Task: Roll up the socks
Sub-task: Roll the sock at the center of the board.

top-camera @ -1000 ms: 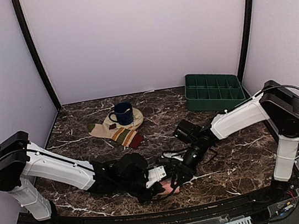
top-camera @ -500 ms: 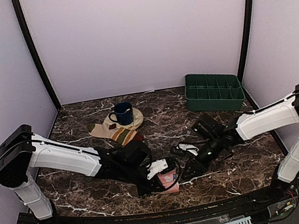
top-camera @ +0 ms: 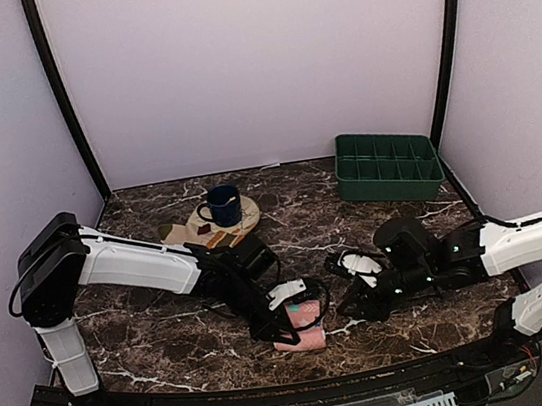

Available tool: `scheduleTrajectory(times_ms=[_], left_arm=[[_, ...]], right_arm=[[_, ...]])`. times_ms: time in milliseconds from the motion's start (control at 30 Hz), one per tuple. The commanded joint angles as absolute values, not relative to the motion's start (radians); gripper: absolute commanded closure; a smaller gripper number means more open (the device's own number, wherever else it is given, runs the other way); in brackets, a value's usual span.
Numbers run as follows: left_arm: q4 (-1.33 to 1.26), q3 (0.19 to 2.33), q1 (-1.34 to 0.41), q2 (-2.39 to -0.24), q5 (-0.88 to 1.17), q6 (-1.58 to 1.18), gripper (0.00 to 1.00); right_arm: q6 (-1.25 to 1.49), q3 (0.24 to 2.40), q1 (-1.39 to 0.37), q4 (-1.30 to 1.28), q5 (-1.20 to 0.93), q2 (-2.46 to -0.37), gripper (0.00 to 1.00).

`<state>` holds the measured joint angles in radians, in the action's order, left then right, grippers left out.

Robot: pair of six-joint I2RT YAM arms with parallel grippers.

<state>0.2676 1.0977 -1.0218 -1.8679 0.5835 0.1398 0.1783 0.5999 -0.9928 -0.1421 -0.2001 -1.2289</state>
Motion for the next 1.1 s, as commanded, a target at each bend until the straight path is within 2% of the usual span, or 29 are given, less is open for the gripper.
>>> scheduleTrajectory(times_ms=[0, 367, 700, 1067], left_arm=[[0.427, 1.123, -1.002, -1.921, 0.668, 0.165, 1.00], [0.513, 1.198, -0.967, -2.006, 0.733, 0.194, 1.00], [0.562, 1.238, -0.952, -2.041, 0.790, 0.224, 1.00], [0.576, 1.247, -0.945, -2.061, 0.806, 0.240, 1.00]], right_arm=[[0.165, 0.602, -1.125, -0.099, 0.030, -1.195, 0.66], [0.045, 0.759, -1.391, -0.192, 0.290, -1.398, 0.60], [-0.068, 0.894, -1.431, -0.252, 0.342, -1.580, 0.54], [-0.124, 0.934, -1.428, -0.267, 0.351, -1.676, 0.51]])
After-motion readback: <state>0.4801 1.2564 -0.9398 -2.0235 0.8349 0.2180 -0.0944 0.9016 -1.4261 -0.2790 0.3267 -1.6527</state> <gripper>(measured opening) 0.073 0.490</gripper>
